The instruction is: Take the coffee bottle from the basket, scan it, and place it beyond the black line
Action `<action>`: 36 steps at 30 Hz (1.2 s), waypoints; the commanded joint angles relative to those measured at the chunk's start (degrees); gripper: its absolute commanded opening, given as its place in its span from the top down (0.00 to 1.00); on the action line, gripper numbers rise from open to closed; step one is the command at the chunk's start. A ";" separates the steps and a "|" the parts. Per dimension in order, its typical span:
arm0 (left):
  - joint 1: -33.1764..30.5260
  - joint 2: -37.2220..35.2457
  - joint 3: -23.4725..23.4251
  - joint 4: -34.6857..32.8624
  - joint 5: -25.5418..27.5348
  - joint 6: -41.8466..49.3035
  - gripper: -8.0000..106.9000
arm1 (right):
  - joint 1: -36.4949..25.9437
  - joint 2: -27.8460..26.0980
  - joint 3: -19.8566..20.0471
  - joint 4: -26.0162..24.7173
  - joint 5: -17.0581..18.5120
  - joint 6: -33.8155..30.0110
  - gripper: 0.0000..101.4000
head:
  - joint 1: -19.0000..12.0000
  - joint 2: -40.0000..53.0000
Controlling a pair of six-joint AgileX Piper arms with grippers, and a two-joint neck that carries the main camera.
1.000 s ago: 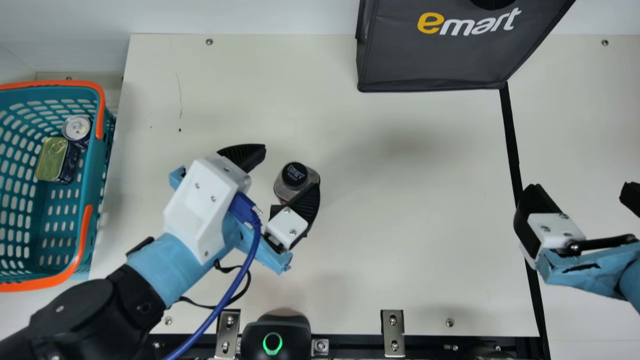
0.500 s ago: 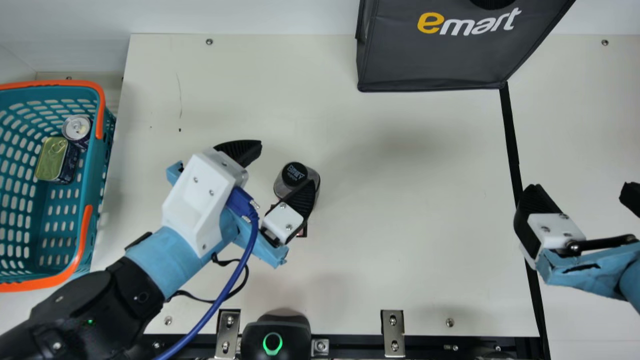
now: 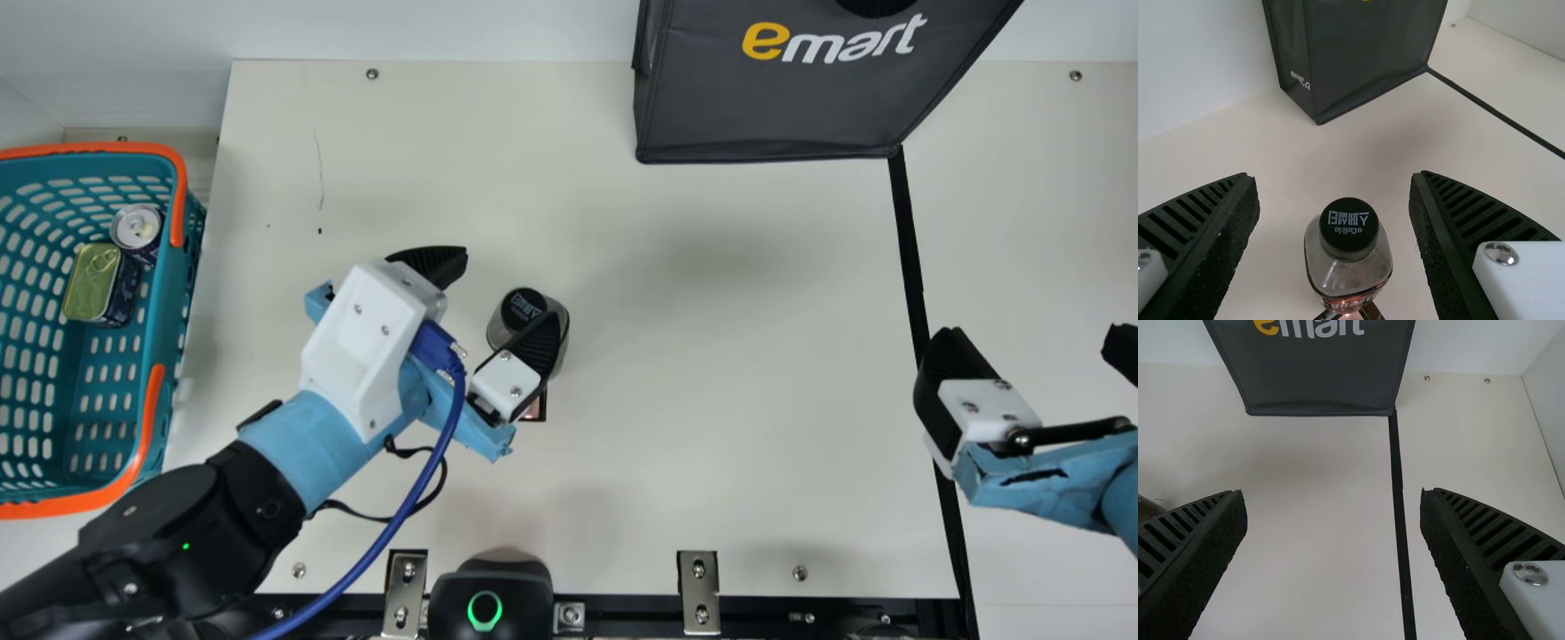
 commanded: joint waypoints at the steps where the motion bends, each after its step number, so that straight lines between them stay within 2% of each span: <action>1: 0.13 0.23 0.08 0.76 -0.28 -0.78 0.15 | 0.00 0.00 0.00 0.00 0.00 0.00 0.10 | -1.57 0.09; 20: -1.32 4.16 -0.09 12.77 -0.04 -13.95 0.15 | 0.00 0.00 0.00 0.00 0.00 0.00 0.10 | -1.57 0.09; 36: -6.07 8.17 0.48 24.52 4.70 -30.81 0.15 | 0.00 0.00 0.00 0.00 -0.06 0.00 0.10 | -1.57 0.09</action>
